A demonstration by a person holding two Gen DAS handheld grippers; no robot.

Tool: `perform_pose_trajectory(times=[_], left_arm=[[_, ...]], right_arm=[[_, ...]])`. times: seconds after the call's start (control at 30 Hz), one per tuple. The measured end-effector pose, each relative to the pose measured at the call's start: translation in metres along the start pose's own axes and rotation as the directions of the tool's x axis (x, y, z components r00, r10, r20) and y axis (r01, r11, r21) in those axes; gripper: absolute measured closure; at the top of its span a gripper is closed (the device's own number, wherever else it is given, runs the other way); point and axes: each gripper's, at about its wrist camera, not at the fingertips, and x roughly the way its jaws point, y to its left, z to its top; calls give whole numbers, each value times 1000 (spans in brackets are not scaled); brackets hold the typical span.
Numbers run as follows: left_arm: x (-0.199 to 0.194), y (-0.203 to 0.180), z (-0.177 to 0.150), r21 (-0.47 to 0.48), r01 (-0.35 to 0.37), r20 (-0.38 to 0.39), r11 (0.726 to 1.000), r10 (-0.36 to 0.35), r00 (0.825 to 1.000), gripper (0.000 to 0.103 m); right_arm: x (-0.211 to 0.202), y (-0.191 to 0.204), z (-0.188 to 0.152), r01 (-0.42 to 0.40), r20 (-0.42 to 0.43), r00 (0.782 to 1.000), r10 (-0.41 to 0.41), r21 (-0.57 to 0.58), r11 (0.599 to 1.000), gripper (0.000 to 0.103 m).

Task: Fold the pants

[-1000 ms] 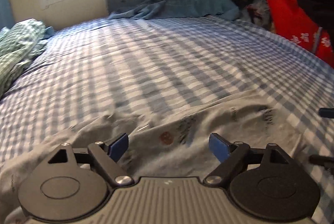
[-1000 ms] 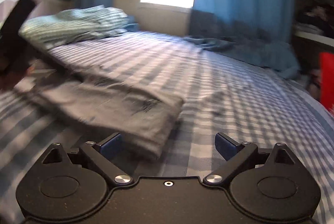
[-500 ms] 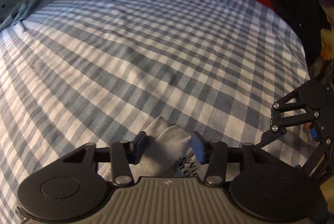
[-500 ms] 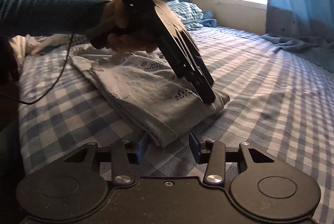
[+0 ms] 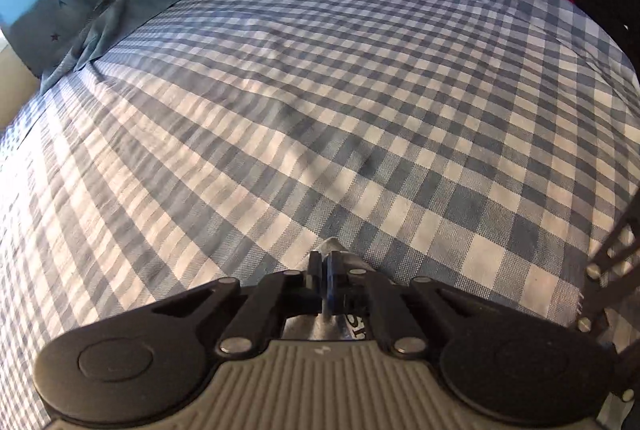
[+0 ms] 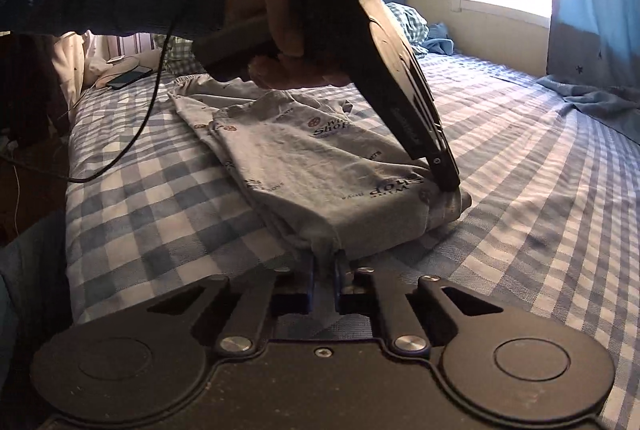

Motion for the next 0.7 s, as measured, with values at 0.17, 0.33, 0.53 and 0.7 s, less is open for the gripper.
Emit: perform_pose_trajectory(times=[0.17,0.33,0.53,0.7], left_arm=[[-1,0,2,-15,-2,12,1000,2,1000,102],[-5,-5,-4,14,1,30,1000,-1,1000,102],[-10,-6,-4,13,-6,39,1000,6,999,102],[-16,-7,-2,10,-32,66,999,31,997,102]], right_arm=[[-2,24,-2,-3,-27,1000,1,-86,996,103],[-10,8,1,58,23,998,-56,-55,997,82],[11,-10,15,-20,-43,999,14,-143,990,82],[19,-2,16,-31,-111,994,8,-209,977,99]])
